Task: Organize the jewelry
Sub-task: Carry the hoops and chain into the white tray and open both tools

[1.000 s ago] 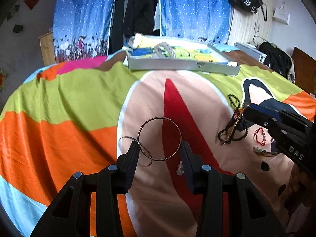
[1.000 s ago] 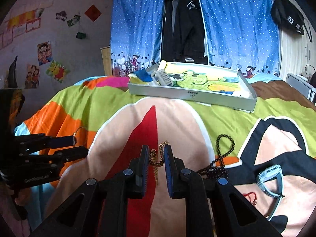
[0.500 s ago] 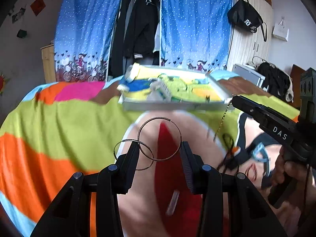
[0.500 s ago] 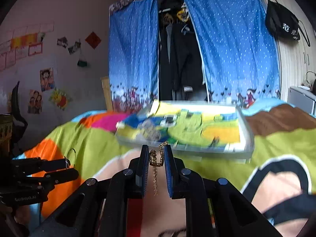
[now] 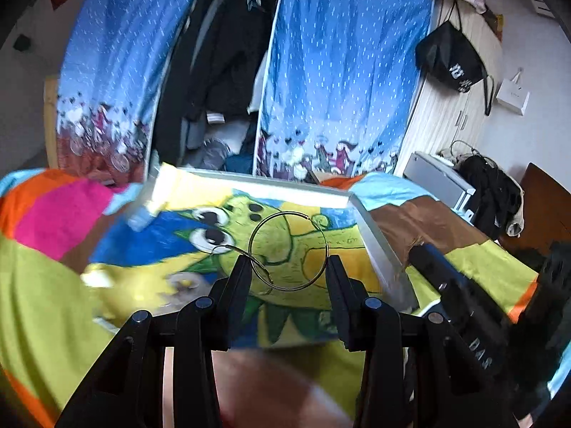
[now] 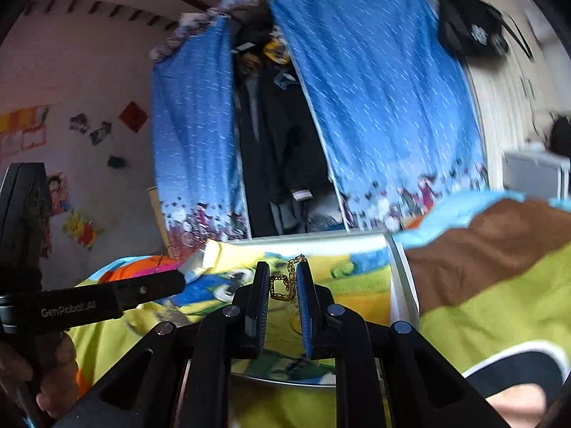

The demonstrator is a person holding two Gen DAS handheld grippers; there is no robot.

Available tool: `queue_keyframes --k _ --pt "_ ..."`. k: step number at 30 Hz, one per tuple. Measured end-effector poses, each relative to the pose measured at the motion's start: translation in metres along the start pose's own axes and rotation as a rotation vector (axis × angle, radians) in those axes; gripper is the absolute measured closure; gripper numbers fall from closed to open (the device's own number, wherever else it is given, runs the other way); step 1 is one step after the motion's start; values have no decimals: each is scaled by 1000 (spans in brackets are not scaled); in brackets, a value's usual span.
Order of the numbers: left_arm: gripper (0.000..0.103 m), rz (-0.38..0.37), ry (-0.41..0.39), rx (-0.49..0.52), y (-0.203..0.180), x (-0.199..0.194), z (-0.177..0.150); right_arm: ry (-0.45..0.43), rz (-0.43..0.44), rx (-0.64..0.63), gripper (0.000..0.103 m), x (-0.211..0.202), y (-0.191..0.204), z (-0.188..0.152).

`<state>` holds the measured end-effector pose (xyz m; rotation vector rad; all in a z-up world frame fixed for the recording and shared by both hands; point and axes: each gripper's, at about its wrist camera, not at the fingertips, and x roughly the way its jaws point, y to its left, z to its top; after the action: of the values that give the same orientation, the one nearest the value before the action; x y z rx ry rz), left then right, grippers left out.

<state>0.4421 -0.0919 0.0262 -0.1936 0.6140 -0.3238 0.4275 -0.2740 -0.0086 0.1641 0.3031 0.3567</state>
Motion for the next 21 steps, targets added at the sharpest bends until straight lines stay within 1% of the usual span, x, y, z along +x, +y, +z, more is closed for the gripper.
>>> queue_keyframes --k 2,4,7,10,14,15,16,17,18,19,21 --pt "66 -8 44 -17 4 19 -2 36 -23 17 88 10 -8 -12" --pt "66 -22 108 -34 8 40 -7 81 -34 44 88 18 -16 -22" --pt "66 -17 174 -55 14 58 -16 128 -43 79 88 25 -27 -31" --pt "65 -29 214 -94 20 65 -20 177 -48 101 87 30 -36 -33" --pt "65 -23 226 -118 22 66 -19 219 -36 136 87 29 -49 -31" --pt "65 -19 234 -111 21 65 -19 226 -38 137 84 29 -52 -30" --pt "64 -11 240 -105 20 65 -19 231 -37 140 77 28 -55 -29" --pt "63 -8 244 -101 19 63 -19 236 -35 143 73 27 -57 -27" --pt "56 -8 245 -101 16 62 -19 238 -35 143 66 25 -58 -26" --pt "49 -5 240 -104 16 57 -19 234 -39 139 64 22 -59 -23" --pt "47 -2 212 -112 13 51 -18 210 -58 126 64 13 -60 -17"
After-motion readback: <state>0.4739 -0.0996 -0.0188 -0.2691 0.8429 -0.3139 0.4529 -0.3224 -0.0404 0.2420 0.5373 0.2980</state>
